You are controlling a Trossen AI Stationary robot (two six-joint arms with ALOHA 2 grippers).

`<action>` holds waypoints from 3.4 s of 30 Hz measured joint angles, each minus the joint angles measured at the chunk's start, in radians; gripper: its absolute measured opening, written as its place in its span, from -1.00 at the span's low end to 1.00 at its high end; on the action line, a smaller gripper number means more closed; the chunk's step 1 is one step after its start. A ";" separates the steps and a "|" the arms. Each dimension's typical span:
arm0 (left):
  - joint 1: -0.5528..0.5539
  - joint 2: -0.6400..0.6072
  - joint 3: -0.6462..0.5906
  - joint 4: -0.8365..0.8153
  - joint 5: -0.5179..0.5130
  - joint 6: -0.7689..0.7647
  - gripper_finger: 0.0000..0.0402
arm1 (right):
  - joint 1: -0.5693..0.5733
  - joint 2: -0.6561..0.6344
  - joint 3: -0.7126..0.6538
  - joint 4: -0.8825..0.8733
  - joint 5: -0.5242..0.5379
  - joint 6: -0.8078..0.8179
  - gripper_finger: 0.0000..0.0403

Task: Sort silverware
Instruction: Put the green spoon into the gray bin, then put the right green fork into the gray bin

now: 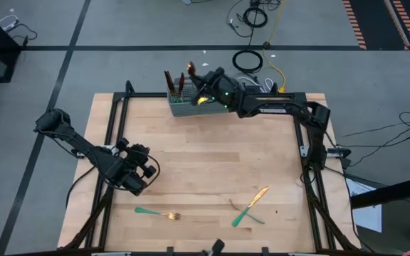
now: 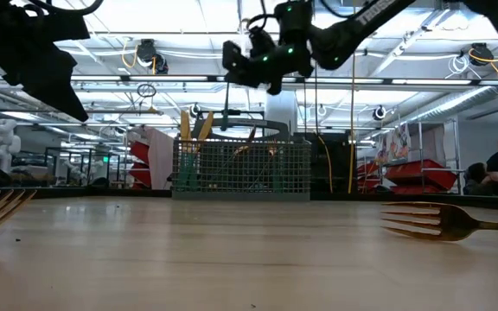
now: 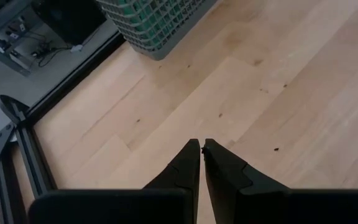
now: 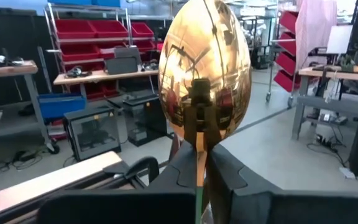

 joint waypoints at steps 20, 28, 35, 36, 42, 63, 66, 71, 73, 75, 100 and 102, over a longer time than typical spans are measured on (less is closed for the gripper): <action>0.000 0.000 0.000 0.015 -0.010 0.000 -0.84 | 0.005 0.171 0.076 -0.088 0.036 0.204 -0.94; 0.000 0.000 0.000 0.016 -0.026 0.001 -0.84 | 0.005 0.171 0.076 -0.136 0.035 0.257 -0.75; 0.000 0.000 0.000 0.016 -0.026 0.001 -0.84 | 0.005 0.171 0.076 -0.136 0.035 0.261 -0.64; 0.000 0.000 0.000 0.016 -0.026 0.001 -0.84 | 0.005 0.171 0.076 -0.135 0.035 0.261 -0.63; 0.000 0.000 0.000 0.016 -0.026 0.001 -0.84 | 0.005 0.171 0.076 -0.135 0.036 0.255 -0.57; 0.000 0.000 0.000 0.016 -0.022 0.001 -0.84 | 0.009 0.150 0.075 -0.170 -0.003 0.225 -0.15; 0.000 0.000 0.000 0.015 -0.016 0.001 -0.84 | 0.027 0.078 0.074 -0.176 -0.070 0.207 -0.16; 0.000 0.000 0.000 0.015 -0.015 0.002 -0.84 | 0.103 -0.105 0.076 -0.432 -0.192 0.069 -0.17; 0.000 0.000 0.000 0.015 -0.015 0.008 -0.84 | 0.155 -0.173 0.076 -0.599 -0.210 0.025 -0.17; 0.000 0.000 0.000 0.015 -0.015 0.009 -0.84 | 0.216 -0.234 0.076 -0.781 -0.209 0.002 -0.17; 0.000 0.000 0.000 0.015 -0.008 0.009 -0.84 | 0.835 -0.172 0.043 -1.481 -0.250 0.577 -0.17; 0.000 0.000 0.000 0.015 -0.008 0.009 -0.84 | 0.859 -0.150 0.043 -1.480 -0.257 0.617 -0.17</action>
